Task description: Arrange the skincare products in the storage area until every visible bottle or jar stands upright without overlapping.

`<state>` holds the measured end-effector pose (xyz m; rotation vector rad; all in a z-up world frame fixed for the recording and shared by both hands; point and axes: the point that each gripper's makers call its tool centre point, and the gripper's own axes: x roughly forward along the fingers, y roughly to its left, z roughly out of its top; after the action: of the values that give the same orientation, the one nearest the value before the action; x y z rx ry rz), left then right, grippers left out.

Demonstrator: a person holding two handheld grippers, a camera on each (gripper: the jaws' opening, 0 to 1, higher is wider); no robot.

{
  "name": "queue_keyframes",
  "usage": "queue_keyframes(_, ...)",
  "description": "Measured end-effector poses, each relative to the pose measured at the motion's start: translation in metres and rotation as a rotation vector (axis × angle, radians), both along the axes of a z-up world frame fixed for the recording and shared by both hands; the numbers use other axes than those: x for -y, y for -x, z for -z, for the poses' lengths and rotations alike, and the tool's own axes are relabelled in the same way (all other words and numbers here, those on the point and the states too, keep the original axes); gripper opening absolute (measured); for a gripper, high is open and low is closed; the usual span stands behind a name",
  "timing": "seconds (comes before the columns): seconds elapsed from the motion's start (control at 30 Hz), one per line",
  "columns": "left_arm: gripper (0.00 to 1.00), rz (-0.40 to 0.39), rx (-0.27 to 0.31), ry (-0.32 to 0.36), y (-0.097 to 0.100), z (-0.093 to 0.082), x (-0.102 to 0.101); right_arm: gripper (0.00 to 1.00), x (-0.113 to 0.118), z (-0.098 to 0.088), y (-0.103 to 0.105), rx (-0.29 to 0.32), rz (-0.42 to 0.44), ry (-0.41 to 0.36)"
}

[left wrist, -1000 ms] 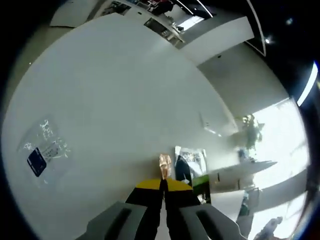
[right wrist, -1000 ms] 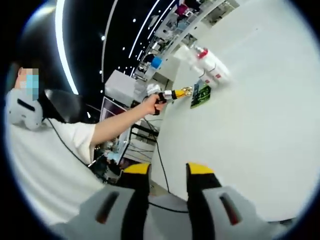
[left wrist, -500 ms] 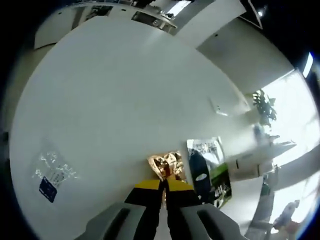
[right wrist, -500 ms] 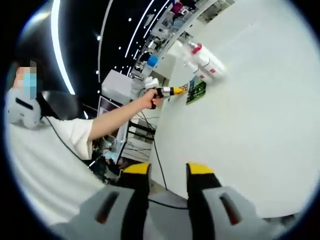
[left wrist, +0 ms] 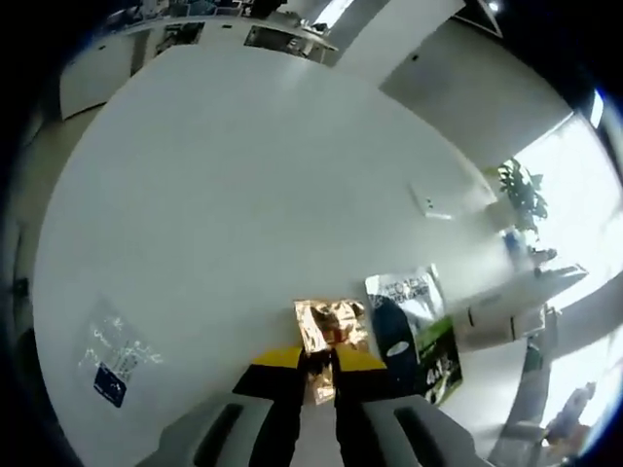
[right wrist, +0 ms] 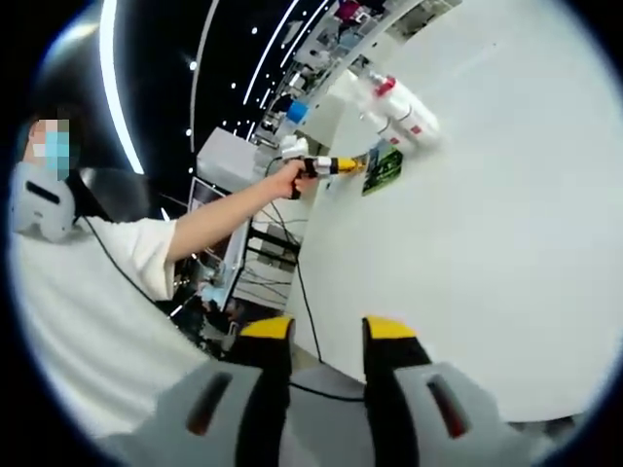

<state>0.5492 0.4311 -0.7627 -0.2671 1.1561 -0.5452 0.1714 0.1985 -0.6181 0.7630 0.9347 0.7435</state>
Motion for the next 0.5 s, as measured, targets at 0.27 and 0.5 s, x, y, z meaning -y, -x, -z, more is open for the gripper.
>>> queue_keyframes(0.27, 0.12, -0.045, 0.003, 0.020, 0.000, 0.002, -0.004, 0.29, -0.003, -0.001, 0.000, 0.009, -0.018, -0.003)
queue_keyframes(0.5, 0.18, -0.082, 0.019, 0.006, 0.000, 0.000, -0.017, 0.29, -0.007, 0.003, 0.003, 0.000, -0.034, -0.005)
